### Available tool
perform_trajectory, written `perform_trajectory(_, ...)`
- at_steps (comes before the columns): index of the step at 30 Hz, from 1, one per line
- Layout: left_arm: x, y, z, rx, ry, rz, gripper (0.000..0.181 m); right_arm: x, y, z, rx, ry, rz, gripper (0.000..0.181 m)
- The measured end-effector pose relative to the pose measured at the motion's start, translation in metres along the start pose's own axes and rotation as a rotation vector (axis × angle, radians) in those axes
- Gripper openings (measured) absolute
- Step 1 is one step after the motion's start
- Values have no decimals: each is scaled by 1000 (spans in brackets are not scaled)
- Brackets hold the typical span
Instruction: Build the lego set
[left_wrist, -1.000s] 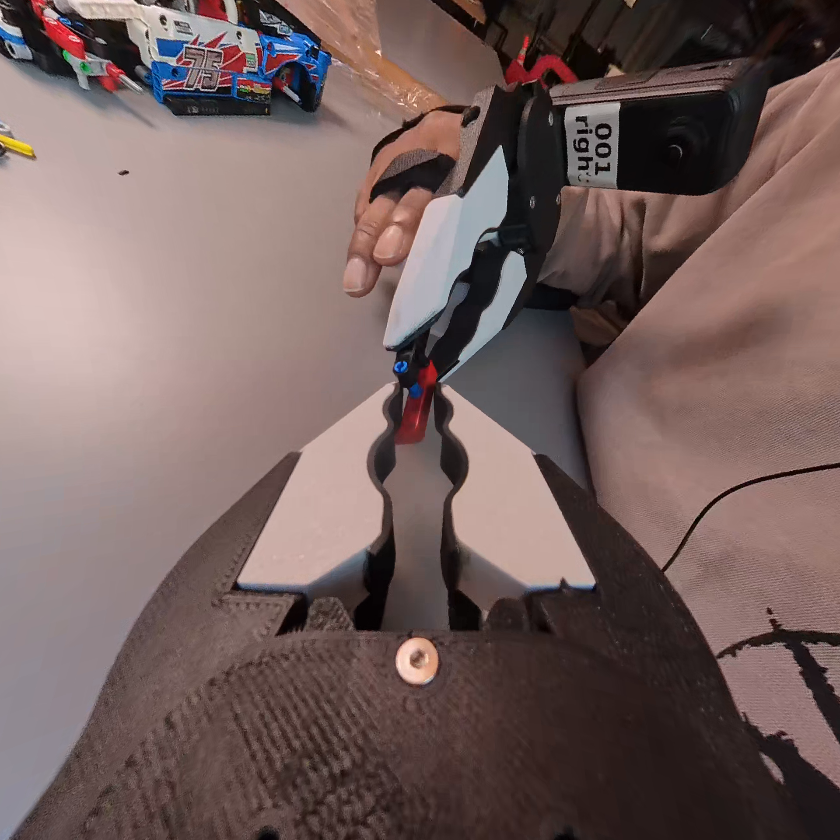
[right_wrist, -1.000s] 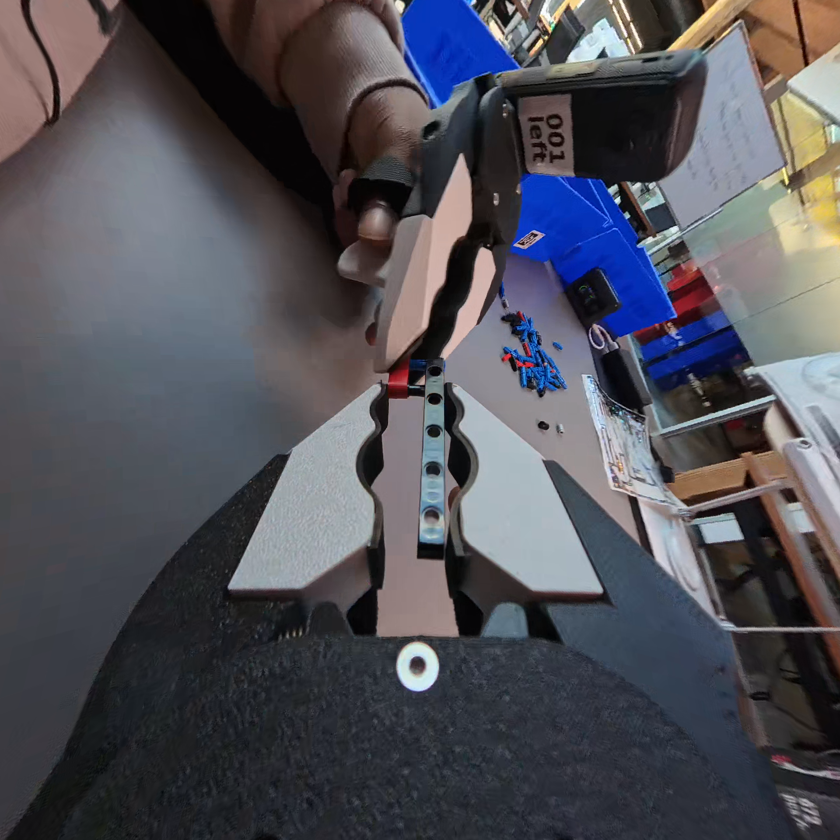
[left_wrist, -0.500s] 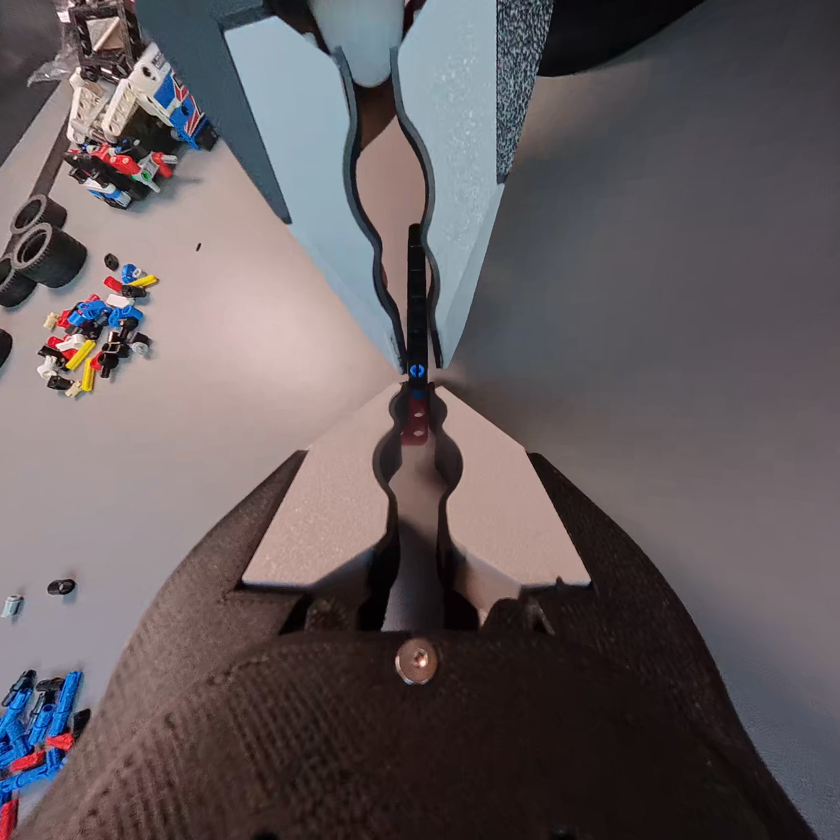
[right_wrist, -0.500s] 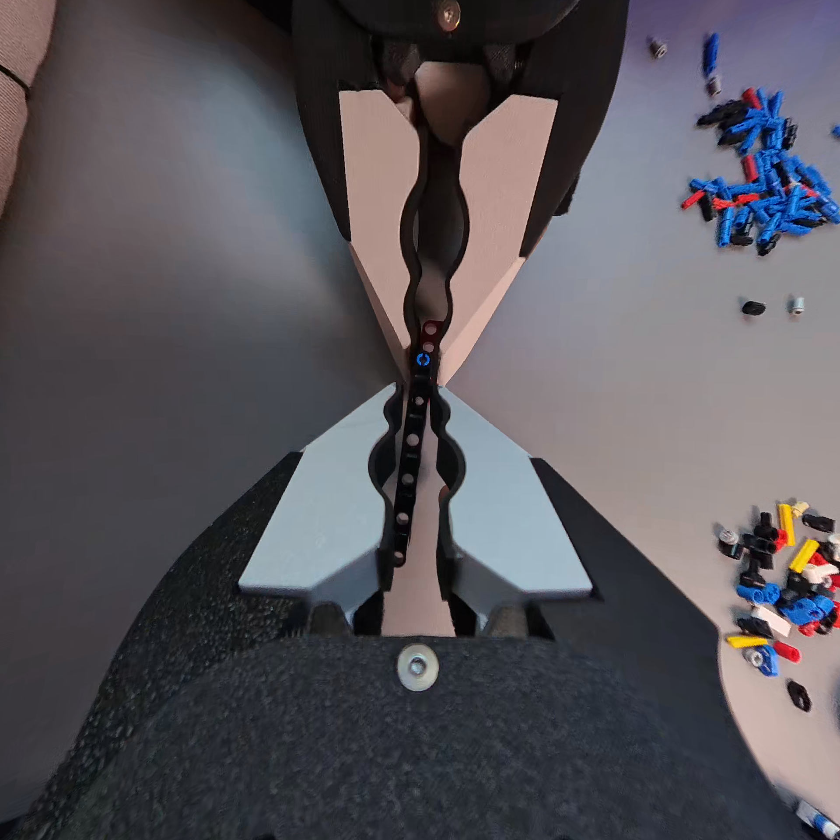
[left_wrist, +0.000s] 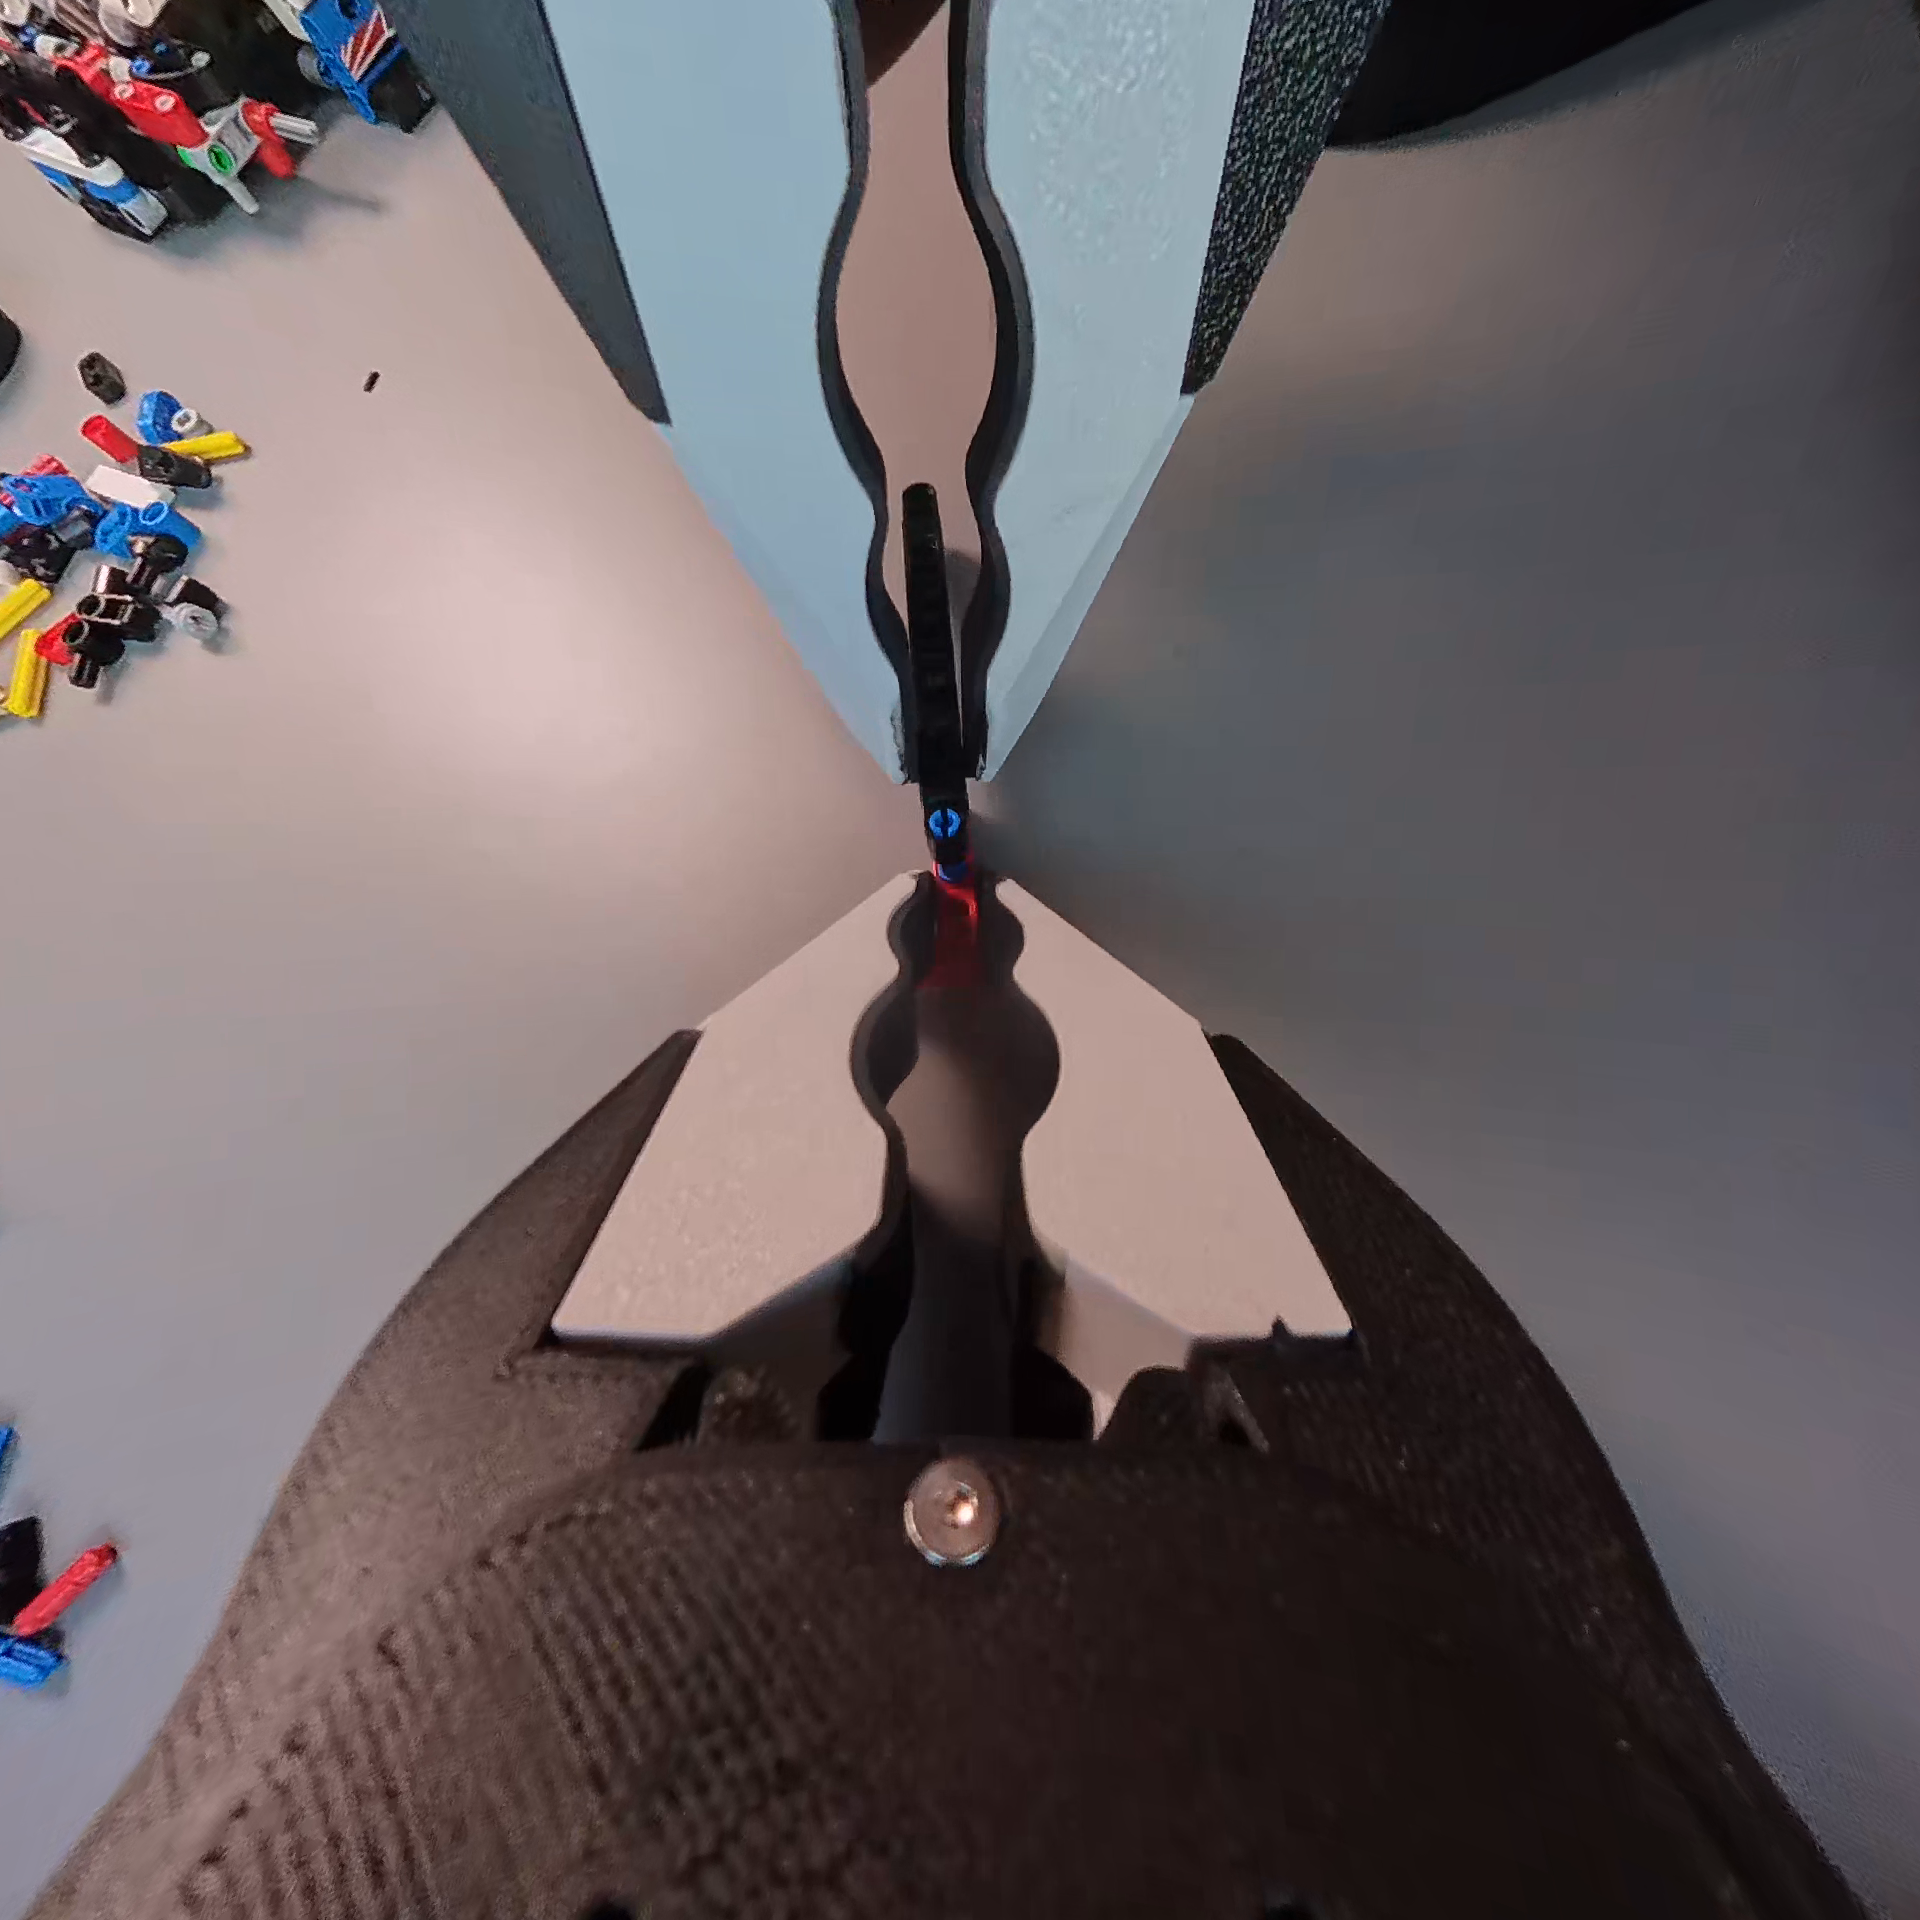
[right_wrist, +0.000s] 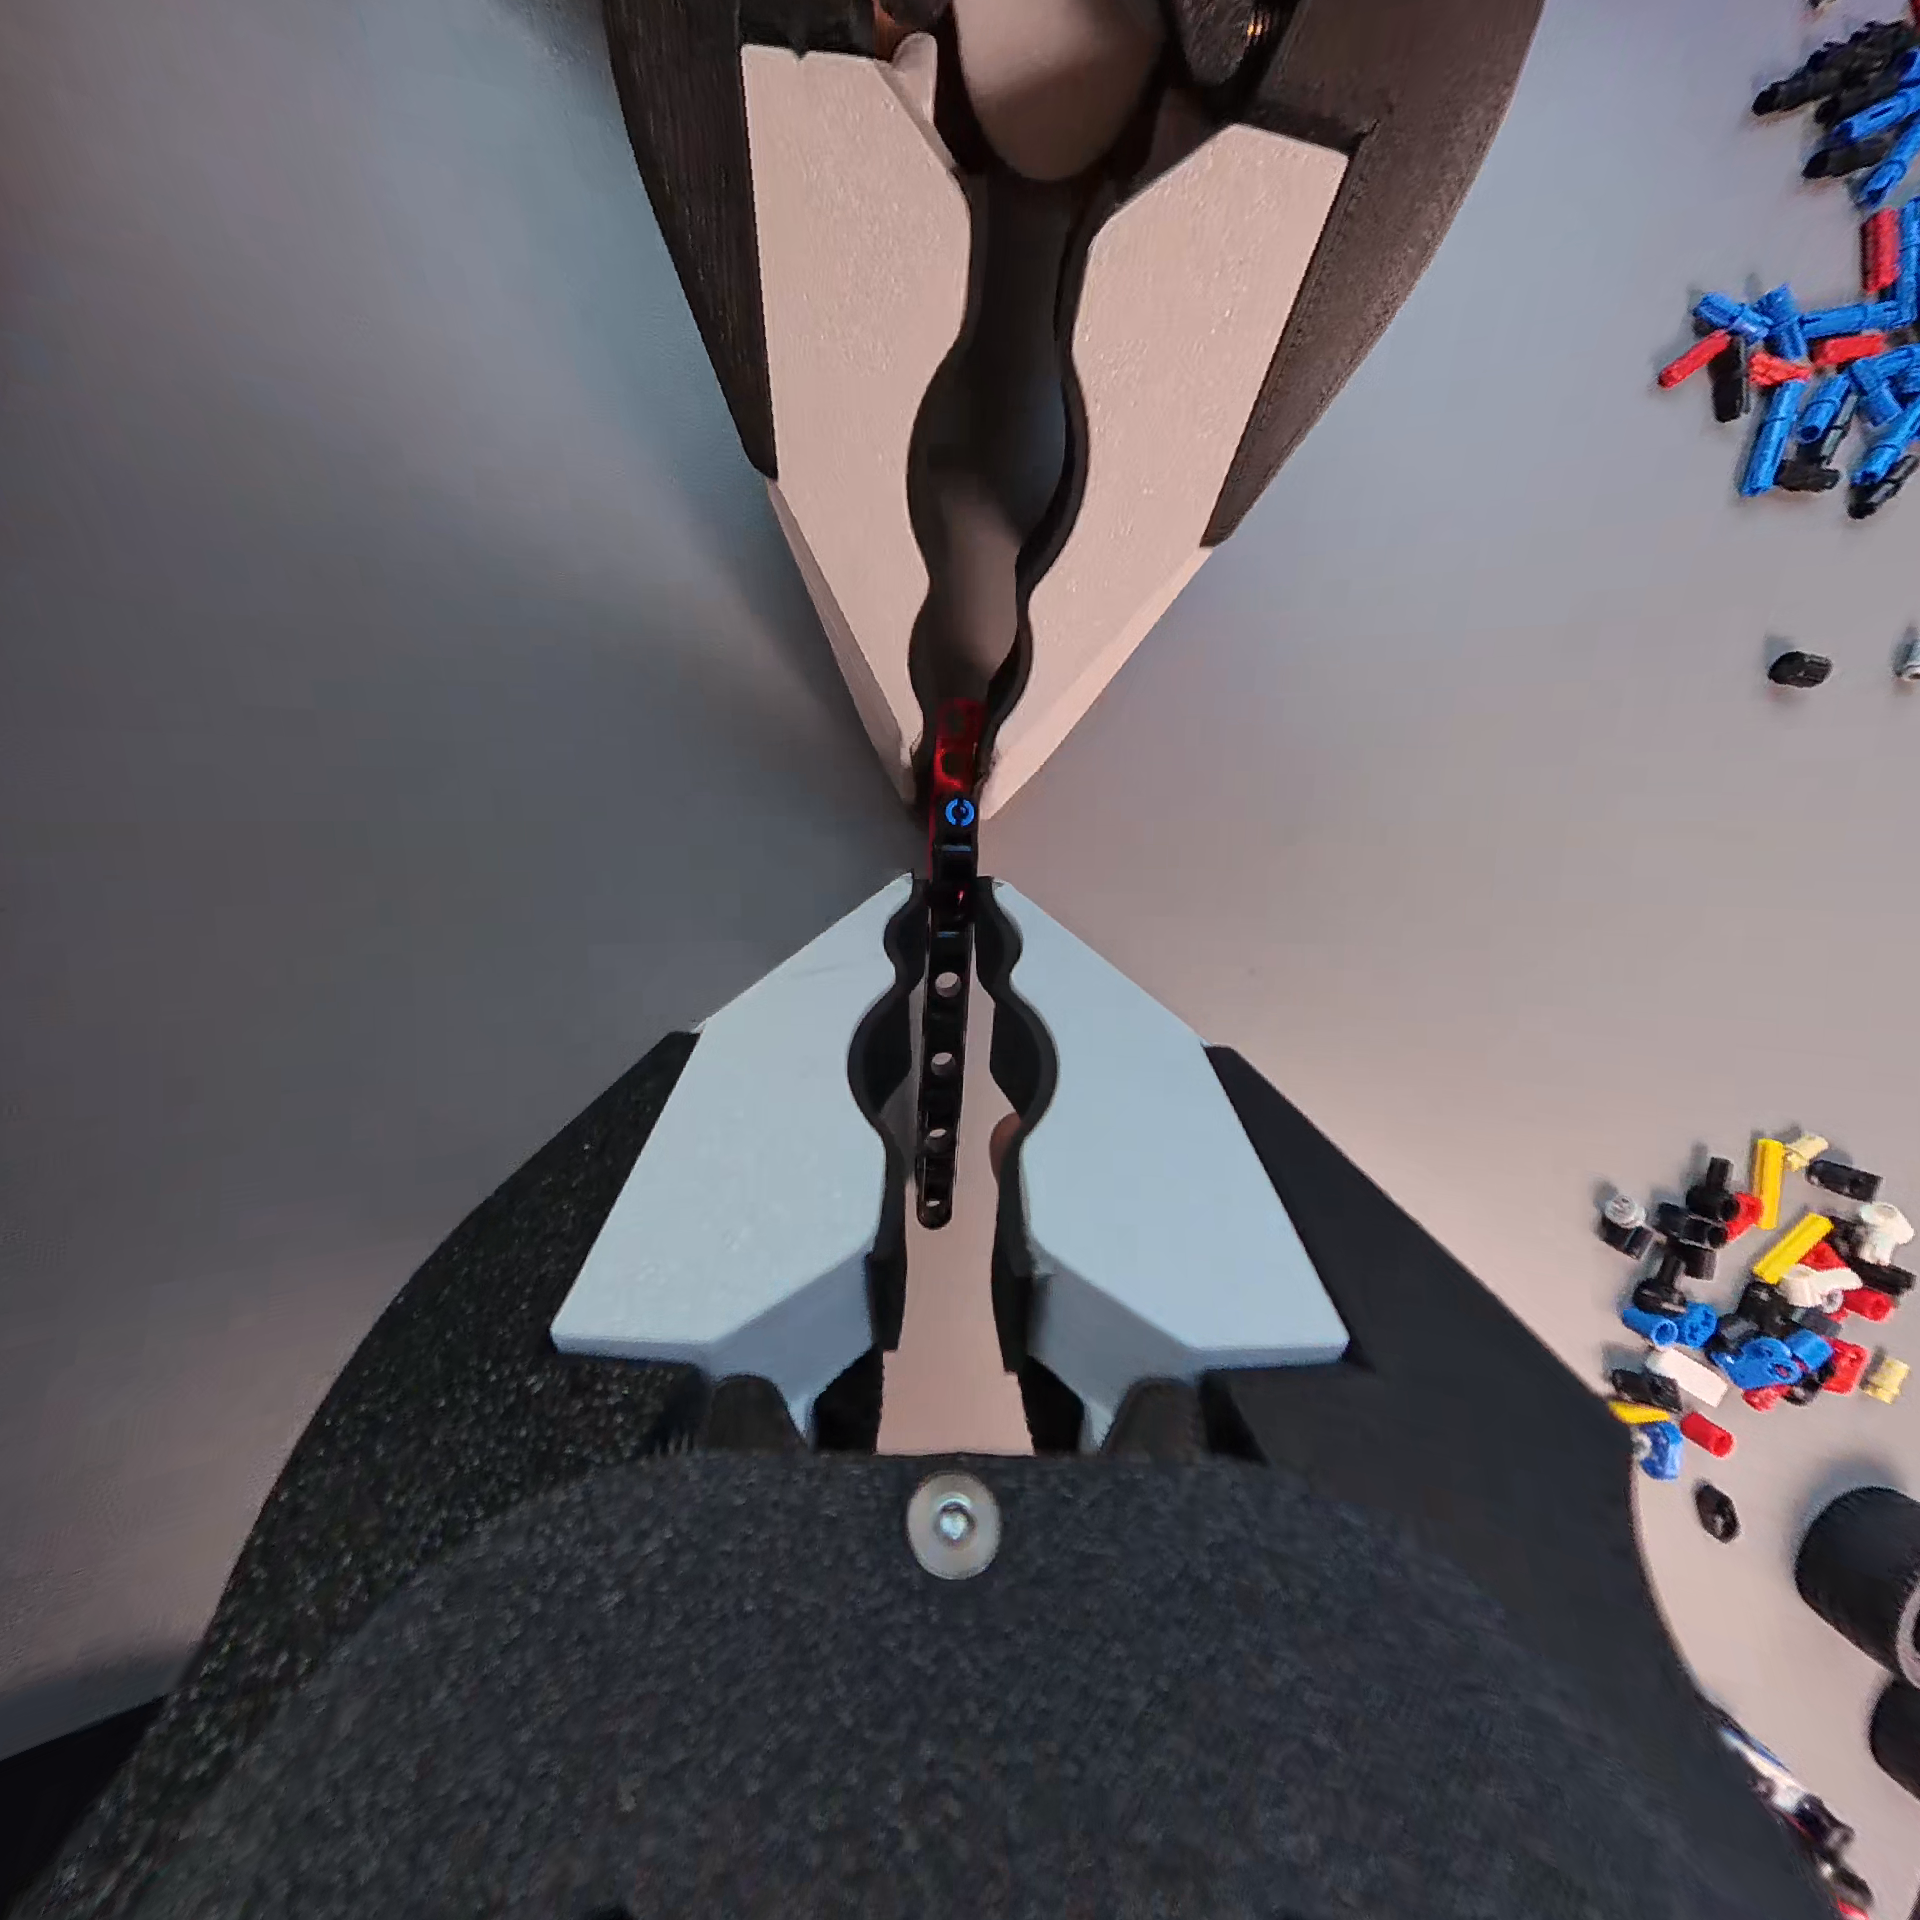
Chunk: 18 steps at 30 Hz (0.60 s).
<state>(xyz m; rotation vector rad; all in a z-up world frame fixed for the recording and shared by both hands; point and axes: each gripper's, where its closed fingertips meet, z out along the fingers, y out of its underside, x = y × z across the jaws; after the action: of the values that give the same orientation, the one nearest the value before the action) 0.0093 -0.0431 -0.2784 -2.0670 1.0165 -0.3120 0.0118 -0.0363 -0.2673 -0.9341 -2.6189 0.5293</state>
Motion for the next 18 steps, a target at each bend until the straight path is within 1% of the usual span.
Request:
perform_trajectory(2,-1,0,0,0,6,-28,6,0,0,1,-39,-21,28,6)
perform_trajectory(5,-1,1,0,9,13,-42,6,0,1,1,-46,-37,65,5)
perform_trajectory(8,1,0,1,4,35,-49,7,-3,2,3,-90,-20,32,6)
perform_trajectory(10,0,1,1,4,24,-49,7,1,2,4,-56,-63,98,6)
perform_trajectory(11,0,1,1,8,19,-44,7,0,2,5,-54,-65,101,6)
perform_trajectory(13,2,1,0,14,34,-34,7,-5,1,5,-111,-30,8,6)
perform_trajectory(16,1,1,0,13,32,-39,7,-2,1,6,-79,-68,98,6)
perform_trajectory(18,0,2,0,13,19,-33,7,0,0,7,-63,-22,73,6)
